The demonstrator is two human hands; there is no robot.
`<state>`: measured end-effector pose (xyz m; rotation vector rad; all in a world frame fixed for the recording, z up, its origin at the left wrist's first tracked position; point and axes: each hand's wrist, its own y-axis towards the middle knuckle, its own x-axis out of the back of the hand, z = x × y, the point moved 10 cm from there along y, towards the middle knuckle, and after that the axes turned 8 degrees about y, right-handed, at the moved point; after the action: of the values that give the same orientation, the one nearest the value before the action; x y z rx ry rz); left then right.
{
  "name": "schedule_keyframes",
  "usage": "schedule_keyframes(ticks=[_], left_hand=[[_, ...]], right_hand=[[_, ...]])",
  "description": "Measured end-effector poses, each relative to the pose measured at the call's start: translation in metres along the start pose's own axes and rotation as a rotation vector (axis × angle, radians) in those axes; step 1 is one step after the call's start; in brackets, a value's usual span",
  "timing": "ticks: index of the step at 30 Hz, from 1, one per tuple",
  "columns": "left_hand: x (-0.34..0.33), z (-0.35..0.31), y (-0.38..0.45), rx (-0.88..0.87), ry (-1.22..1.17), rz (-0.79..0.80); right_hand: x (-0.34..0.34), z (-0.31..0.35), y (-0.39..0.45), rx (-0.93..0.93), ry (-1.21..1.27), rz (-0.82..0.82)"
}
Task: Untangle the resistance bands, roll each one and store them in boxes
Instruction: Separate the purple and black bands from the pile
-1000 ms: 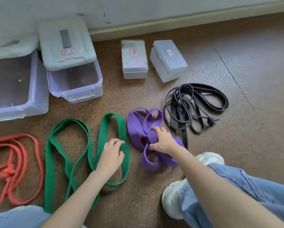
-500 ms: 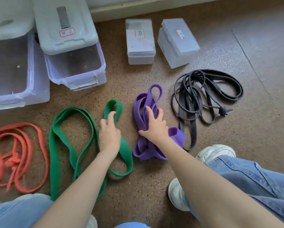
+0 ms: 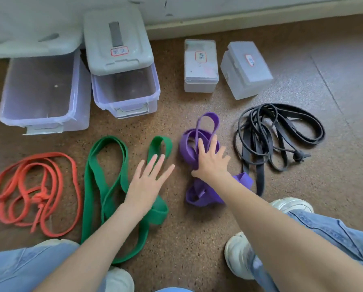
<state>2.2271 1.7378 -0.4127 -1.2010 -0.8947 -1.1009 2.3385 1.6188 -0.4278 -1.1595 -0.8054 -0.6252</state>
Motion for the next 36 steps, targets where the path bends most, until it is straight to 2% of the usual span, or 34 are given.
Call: schedule_keyframes(ticks=[1, 2, 5, 7, 10, 12, 13, 14, 15, 17, 18, 20, 22, 25, 26, 29, 32, 34, 36], left_hand=[[-0.013, -0.007, 0.000, -0.071, 0.018, 0.092], [-0.024, -0.002, 0.002, -0.033, 0.026, 0.190], [-0.044, 0.036, 0.002, 0.308, -0.096, 0.405], [-0.052, 0.049, -0.002, 0.447, -0.177, 0.488], [-0.051, 0.058, -0.009, 0.489, -0.222, 0.456], [-0.040, 0.059, -0.015, 0.455, -0.266, 0.321], [-0.033, 0.061, -0.020, 0.445, -0.300, 0.232], [-0.024, 0.065, -0.027, 0.447, -0.335, 0.134], [-0.017, 0.072, -0.034, 0.471, -0.364, 0.048], [-0.016, 0.094, -0.054, 0.604, -0.428, -0.023], [-0.021, 0.107, -0.064, 0.709, -0.479, -0.012], [-0.039, 0.131, -0.082, 0.909, -0.599, 0.045], [-0.053, 0.143, -0.089, 0.998, -0.680, 0.096], [-0.069, 0.160, -0.097, 1.113, -0.851, 0.082], [-0.075, 0.163, -0.095, 1.103, -0.899, 0.108], [-0.082, 0.152, -0.077, 0.895, -0.985, 0.211], [-0.069, 0.128, -0.053, 0.704, -1.026, 0.207], [-0.062, 0.118, -0.045, 0.698, -1.063, 0.152], [-0.061, 0.123, -0.049, 0.809, -1.043, 0.079]], right_hand=[[0.000, -0.002, 0.002, -0.013, -0.004, 0.020], [0.001, 0.000, 0.002, -0.005, 0.008, 0.008], [0.019, 0.018, -0.012, 0.105, 0.034, -0.220], [0.019, 0.024, -0.023, 0.165, 0.006, -0.284], [0.023, 0.029, -0.032, 0.174, 0.007, -0.309], [0.039, 0.056, -0.042, 0.310, 0.103, -0.411], [0.039, 0.076, -0.047, 0.417, 0.172, -0.408], [0.031, 0.095, -0.050, 0.492, 0.244, -0.322], [0.011, 0.108, -0.049, 0.489, 0.323, -0.156], [-0.037, 0.113, -0.044, 0.283, 0.495, 0.187], [-0.056, 0.112, -0.042, 0.172, 0.570, 0.278], [-0.075, 0.121, -0.043, 0.113, 0.652, 0.323], [-0.087, 0.137, -0.049, 0.152, 0.671, 0.342], [-0.102, 0.155, -0.058, 0.196, 0.629, 0.382], [-0.103, 0.158, -0.059, 0.217, 0.607, 0.383], [-0.100, 0.160, -0.058, 0.274, 0.540, 0.358], [-0.089, 0.162, -0.059, 0.331, 0.487, 0.260], [-0.076, 0.158, -0.057, 0.335, 0.440, 0.125], [-0.071, 0.153, -0.053, 0.329, 0.348, 0.078]])
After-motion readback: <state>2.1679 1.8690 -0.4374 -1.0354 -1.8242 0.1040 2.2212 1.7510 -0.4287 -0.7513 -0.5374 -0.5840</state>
